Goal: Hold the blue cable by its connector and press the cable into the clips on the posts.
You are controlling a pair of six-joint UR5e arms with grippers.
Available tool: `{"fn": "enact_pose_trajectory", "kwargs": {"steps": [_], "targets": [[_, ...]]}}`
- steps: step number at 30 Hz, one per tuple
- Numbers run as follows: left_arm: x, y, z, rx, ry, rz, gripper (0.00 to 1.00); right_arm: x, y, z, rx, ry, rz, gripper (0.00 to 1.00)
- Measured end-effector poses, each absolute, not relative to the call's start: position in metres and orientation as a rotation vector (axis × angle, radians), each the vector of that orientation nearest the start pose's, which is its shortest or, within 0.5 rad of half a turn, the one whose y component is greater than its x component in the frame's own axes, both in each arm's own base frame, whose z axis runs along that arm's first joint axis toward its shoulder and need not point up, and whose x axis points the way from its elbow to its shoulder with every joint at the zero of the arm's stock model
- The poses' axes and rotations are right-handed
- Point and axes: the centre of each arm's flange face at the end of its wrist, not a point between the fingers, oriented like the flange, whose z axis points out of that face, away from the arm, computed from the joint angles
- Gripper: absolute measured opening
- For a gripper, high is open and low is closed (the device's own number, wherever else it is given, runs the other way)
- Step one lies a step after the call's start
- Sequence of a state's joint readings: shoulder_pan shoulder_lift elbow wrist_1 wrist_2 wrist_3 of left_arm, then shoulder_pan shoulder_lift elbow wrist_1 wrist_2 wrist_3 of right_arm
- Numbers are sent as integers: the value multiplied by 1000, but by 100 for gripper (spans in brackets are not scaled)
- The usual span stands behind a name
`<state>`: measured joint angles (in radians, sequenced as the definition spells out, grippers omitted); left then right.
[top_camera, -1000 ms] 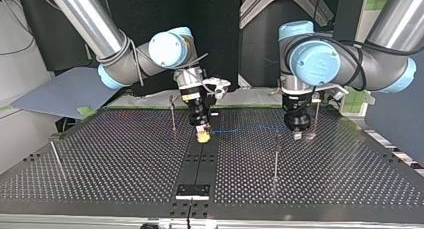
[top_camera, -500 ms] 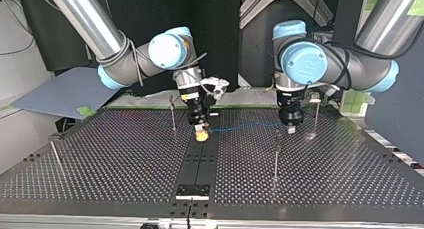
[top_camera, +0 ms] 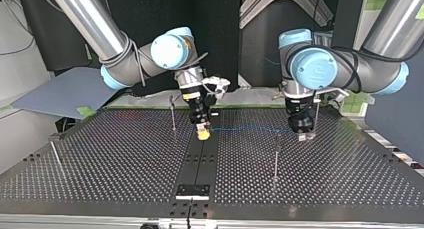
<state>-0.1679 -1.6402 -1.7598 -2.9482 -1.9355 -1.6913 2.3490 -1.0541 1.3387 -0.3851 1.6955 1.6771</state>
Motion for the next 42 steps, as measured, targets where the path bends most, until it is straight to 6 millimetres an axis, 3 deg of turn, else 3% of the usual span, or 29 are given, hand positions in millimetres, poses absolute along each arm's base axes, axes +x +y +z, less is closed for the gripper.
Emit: {"fn": "enact_pose_trajectory", "kwargs": {"steps": [8, 13, 42], "targets": [[486, -150, 373, -277, 1622, 135, 0, 572, -412, 332, 1552, -889, 1820, 0], [491, -143, 367, -272, 1635, 143, 0, 572, -414, 333, 1549, -888, 1819, 0], [489, -157, 363, -186, 1682, 47, 0, 570, -425, 340, 1525, -877, 1832, 0]]}}
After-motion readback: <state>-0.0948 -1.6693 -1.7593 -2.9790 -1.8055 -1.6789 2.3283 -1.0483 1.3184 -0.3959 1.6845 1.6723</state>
